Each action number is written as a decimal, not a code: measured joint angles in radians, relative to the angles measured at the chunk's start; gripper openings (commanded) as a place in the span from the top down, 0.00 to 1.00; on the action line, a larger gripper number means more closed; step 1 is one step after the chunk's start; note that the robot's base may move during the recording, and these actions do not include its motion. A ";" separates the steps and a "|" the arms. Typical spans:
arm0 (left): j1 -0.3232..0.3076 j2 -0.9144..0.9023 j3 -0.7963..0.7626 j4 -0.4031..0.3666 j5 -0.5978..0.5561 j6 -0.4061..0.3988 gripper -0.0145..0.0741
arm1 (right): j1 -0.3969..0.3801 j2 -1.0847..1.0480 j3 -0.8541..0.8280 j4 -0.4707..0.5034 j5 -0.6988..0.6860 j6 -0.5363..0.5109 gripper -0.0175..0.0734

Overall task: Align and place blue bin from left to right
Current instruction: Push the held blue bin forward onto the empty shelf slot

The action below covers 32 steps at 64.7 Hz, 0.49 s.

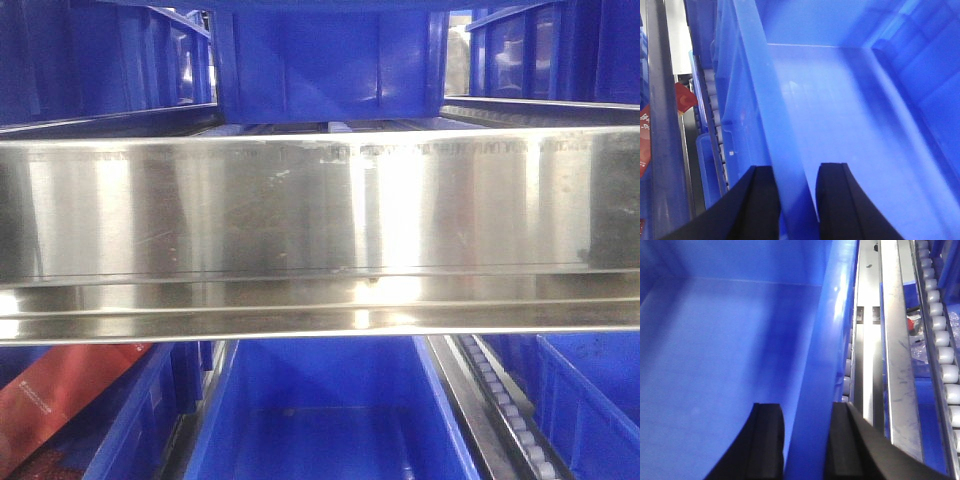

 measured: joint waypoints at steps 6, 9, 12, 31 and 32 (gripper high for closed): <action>0.000 0.000 0.000 0.000 0.000 0.000 0.96 | 0.000 0.000 0.000 0.000 0.000 0.000 0.98; 0.000 0.000 0.000 0.000 0.000 0.000 0.96 | 0.000 0.000 0.000 0.000 0.000 0.000 0.98; 0.000 0.000 0.000 0.000 0.000 0.000 0.96 | 0.000 0.000 0.000 0.000 0.000 0.000 0.98; 0.000 0.000 0.000 0.000 -0.002 0.000 0.96 | 0.000 0.000 0.000 0.000 0.000 0.000 0.98; 0.000 0.000 0.000 0.000 -0.002 0.000 0.96 | 0.000 0.000 0.000 0.000 0.000 0.000 0.98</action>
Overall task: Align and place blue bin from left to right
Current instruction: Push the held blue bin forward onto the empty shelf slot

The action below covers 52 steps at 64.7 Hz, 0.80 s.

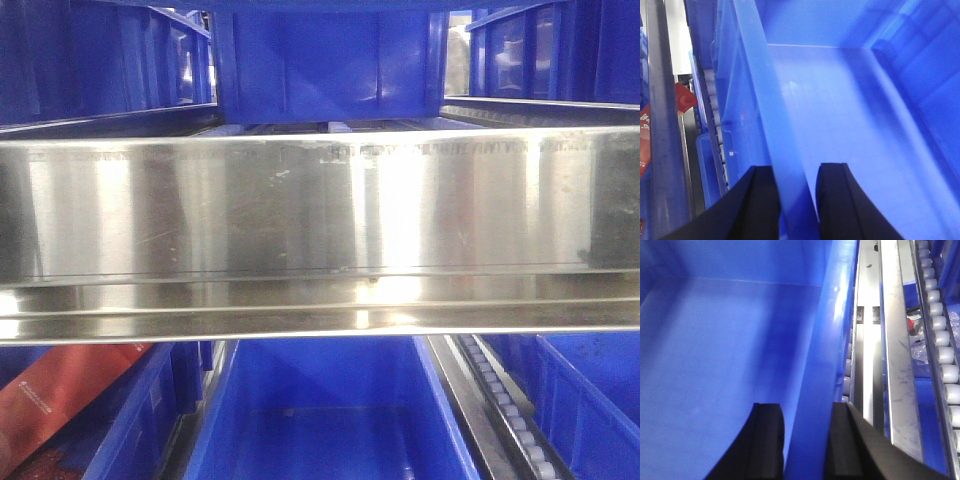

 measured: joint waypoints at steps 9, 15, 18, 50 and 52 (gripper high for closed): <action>0.000 0.006 0.000 0.000 -0.006 0.000 0.96 | 0.000 0.002 0.000 0.000 0.000 0.000 0.98; 0.000 0.027 0.000 0.000 -0.006 0.000 0.96 | -0.002 0.016 0.002 -0.012 -0.004 0.000 0.98; 0.000 0.044 0.000 0.000 -0.006 0.000 0.96 | -0.002 0.033 0.002 -0.019 -0.008 0.000 0.98; 0.000 0.234 0.000 0.071 -0.003 0.000 0.69 | -0.004 0.215 0.002 -0.098 -0.070 0.000 0.79; 0.000 0.235 0.000 0.076 -0.003 0.003 0.63 | -0.004 0.218 0.002 -0.098 -0.070 0.000 0.72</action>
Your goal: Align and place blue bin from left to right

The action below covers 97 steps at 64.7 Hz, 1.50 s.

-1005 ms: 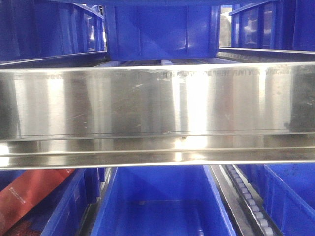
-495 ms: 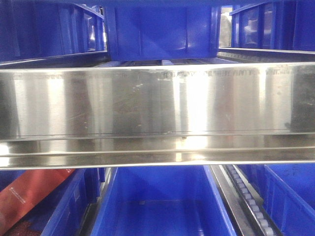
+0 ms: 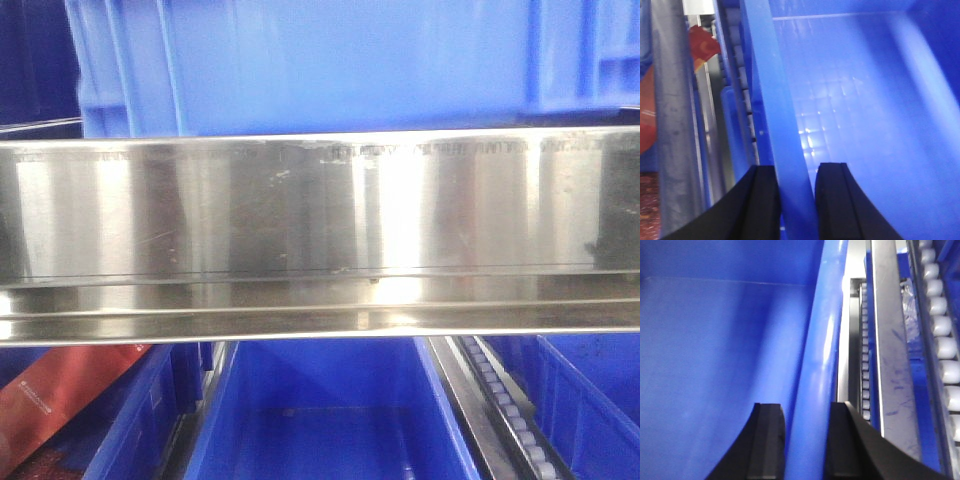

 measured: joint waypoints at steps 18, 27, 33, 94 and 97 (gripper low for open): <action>-0.002 -0.008 -0.008 0.000 -0.041 0.012 0.15 | 0.000 -0.004 -0.004 -0.017 -0.063 -0.012 0.18; -0.002 -0.029 -0.008 -0.001 -0.035 0.012 0.18 | 0.000 -0.025 -0.004 -0.019 -0.036 -0.012 0.24; -0.002 -0.062 -0.008 -0.001 -0.023 0.012 0.21 | 0.000 -0.067 -0.004 -0.021 -0.009 -0.012 0.35; -0.002 -0.799 0.705 0.105 -0.352 0.031 0.96 | 0.000 -0.902 0.929 -0.063 -0.382 -0.014 0.99; -0.002 -0.859 0.769 0.105 -0.399 0.031 0.96 | 0.000 -0.953 0.993 -0.063 -0.430 -0.014 0.99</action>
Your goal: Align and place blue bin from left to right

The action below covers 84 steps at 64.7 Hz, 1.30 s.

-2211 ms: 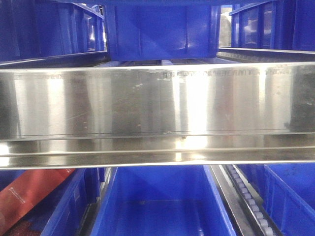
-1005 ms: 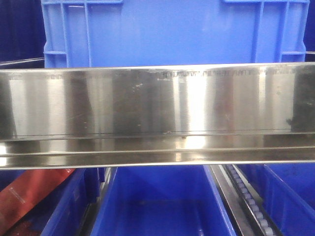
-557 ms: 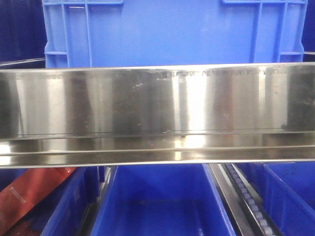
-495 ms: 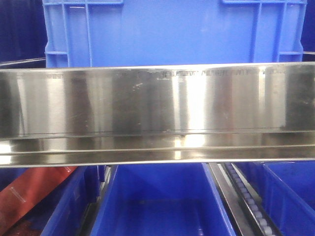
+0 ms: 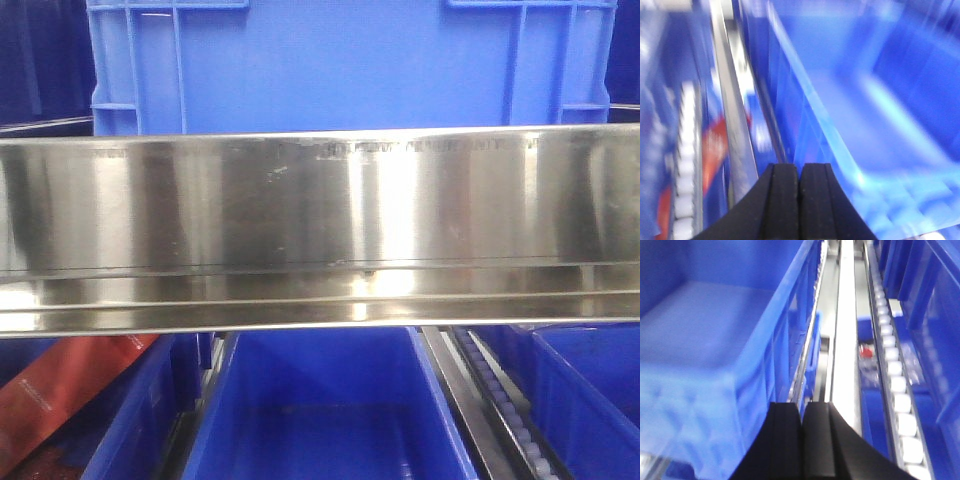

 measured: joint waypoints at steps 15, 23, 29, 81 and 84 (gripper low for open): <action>0.000 -0.332 0.360 0.020 -0.201 0.000 0.96 | 0.000 -0.238 0.243 0.000 -0.120 -0.002 0.99; 0.000 -0.499 0.511 0.019 -0.280 0.000 0.96 | 0.000 -0.353 0.345 -0.002 -0.171 -0.013 0.99; 0.000 -0.616 0.614 0.021 -0.316 0.000 0.96 | 0.000 -0.422 0.409 -0.002 -0.204 -0.029 0.99; 0.000 -0.831 0.767 0.021 -0.365 0.000 0.96 | 0.000 -0.541 0.483 -0.002 -0.309 -0.049 0.99; 0.000 -0.831 0.767 0.021 -0.365 0.000 0.96 | 0.000 -0.541 0.483 -0.002 -0.309 -0.049 0.99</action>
